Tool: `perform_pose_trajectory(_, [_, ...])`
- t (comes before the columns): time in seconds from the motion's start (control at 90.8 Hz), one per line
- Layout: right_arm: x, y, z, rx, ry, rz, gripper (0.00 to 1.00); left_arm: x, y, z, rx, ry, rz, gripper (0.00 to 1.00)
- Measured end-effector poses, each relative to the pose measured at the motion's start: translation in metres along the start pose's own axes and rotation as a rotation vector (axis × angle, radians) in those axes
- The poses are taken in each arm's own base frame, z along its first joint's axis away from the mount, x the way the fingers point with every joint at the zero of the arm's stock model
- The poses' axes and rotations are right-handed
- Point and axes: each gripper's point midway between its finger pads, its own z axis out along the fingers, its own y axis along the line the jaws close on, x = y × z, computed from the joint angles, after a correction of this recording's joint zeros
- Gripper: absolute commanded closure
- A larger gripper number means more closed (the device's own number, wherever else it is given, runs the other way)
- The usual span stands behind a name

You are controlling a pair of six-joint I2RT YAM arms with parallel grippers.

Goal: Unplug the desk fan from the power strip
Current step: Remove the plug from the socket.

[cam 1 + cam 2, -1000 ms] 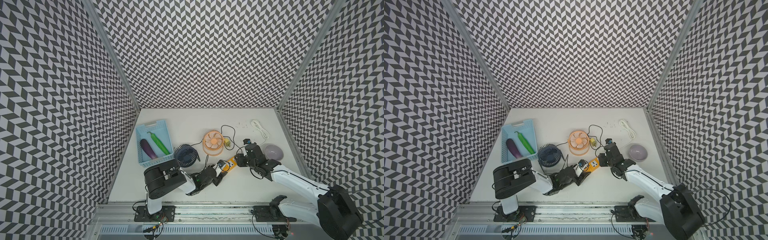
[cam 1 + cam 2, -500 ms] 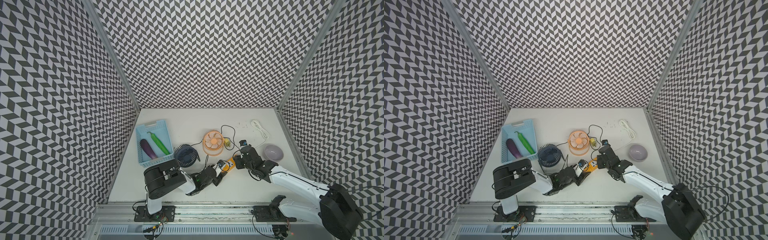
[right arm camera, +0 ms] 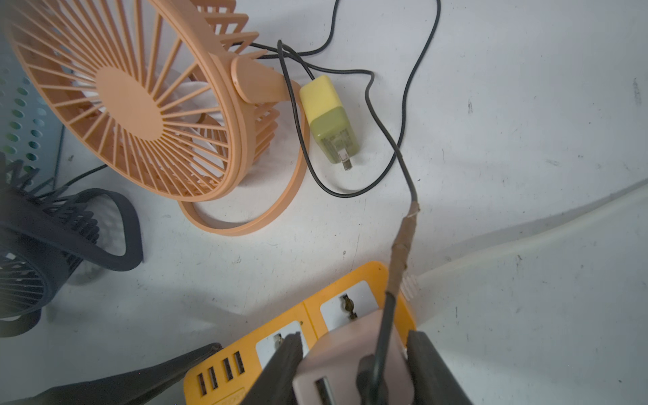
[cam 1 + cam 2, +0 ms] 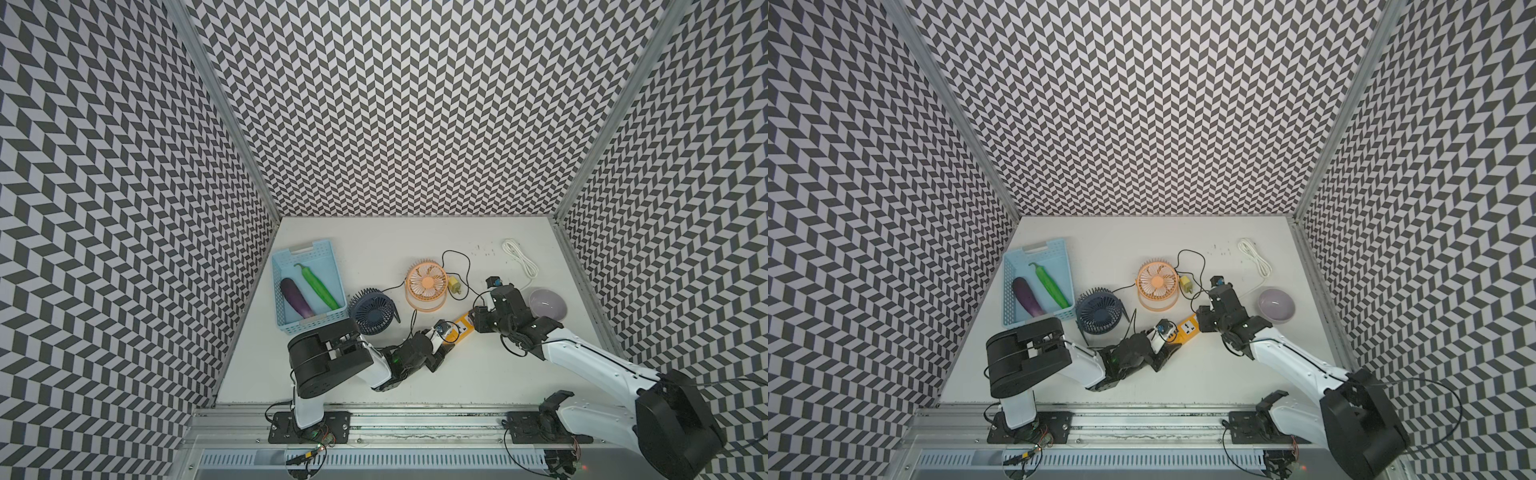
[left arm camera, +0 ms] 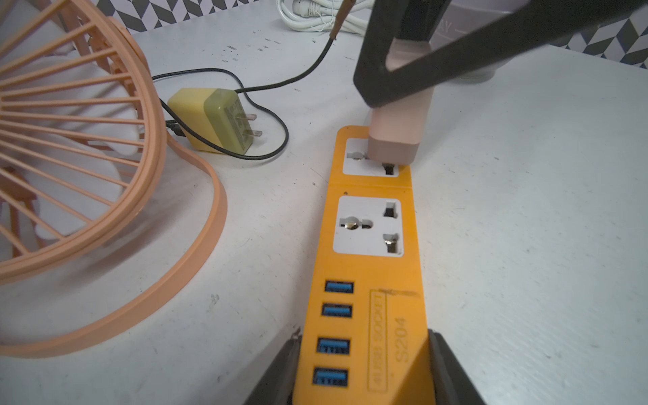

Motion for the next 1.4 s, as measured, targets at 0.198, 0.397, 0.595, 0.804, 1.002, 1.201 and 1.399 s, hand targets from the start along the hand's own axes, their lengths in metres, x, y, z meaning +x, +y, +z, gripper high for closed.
perform_pose_trajectory(0.198, [0.0016,0.0023,-0.0001,0.005,-0.001,-0.021,0.76,0.0,0.0,0.0,0.0,0.0,0.0,0.69])
perform_pose_trajectory(0.397, [0.0074,0.008,-0.0004,0.063,-0.017,-0.103,0.76,0.0,0.0004,0.0,-0.002,0.0,0.0,0.69])
perform_pose_trajectory(0.595, [0.0068,0.0075,-0.0007,0.072,-0.023,-0.102,0.76,0.0,0.0004,0.0,-0.002,0.0,0.0,0.69])
perform_pose_trajectory(0.804, [-0.0003,-0.0002,-0.0009,0.01,-0.006,-0.012,0.76,0.0,0.0002,0.0,-0.001,0.0,0.0,0.69])
perform_pose_trajectory(1.002, [-0.0005,-0.0005,-0.0011,-0.016,0.006,0.001,0.76,0.0002,0.0003,0.0001,-0.002,0.0,0.0,0.69])
perform_pose_trajectory(1.201, [0.003,0.0036,-0.002,0.008,0.0,-0.037,0.76,0.0002,0.0003,0.0001,-0.002,0.0,0.0,0.69])
perform_pose_trajectory(1.399, [0.0067,0.0087,-0.0038,0.06,-0.015,-0.103,0.76,0.0002,0.0003,0.0001,-0.002,0.0,0.0,0.69])
